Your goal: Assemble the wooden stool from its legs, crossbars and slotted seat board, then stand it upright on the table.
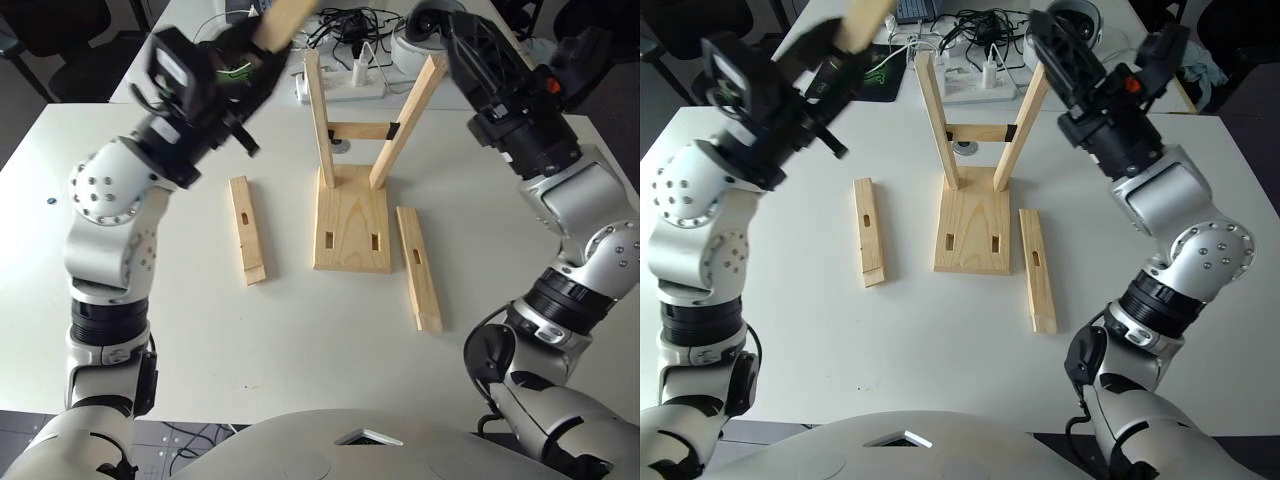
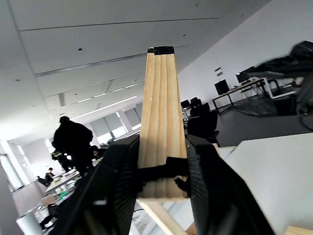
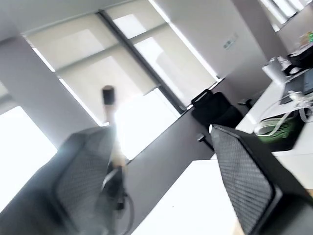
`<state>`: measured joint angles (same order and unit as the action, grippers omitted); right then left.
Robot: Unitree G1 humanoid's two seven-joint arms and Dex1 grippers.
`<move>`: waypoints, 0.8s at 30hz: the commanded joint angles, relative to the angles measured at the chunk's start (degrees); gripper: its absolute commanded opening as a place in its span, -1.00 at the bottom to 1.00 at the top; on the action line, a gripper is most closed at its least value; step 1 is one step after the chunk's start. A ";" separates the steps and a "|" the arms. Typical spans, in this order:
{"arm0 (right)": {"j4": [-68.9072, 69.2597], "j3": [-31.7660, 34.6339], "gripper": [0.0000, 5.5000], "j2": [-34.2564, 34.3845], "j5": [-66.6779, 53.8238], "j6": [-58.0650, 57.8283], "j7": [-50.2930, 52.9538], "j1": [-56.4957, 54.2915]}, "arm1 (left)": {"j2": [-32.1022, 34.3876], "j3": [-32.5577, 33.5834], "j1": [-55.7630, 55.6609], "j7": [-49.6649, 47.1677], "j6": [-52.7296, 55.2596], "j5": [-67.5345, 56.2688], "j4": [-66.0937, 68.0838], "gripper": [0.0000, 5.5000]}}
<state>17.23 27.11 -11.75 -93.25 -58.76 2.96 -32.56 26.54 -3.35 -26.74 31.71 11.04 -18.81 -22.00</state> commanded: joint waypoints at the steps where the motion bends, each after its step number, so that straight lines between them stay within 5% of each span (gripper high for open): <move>1: 6.83 -10.07 0.30 2.69 -15.37 7.23 12.98 2.83 | -2.69 -7.15 -1.08 1.30 -1.57 4.50 -0.96 -0.52; 9: 10.61 -16.44 0.30 0.59 -19.58 17.52 20.82 4.96 | -5.00 -8.98 0.88 0.30 -2.42 7.38 -1.08 -0.52; 24: 5.98 -15.57 0.30 -10.86 -18.22 20.17 17.20 5.09 | -4.40 -6.48 4.17 0.67 -1.24 7.28 -1.94 -0.52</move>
<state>23.43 11.91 -21.84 -111.15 -39.15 20.57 -27.47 21.91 -10.03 -23.35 31.87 9.42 -11.68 -23.29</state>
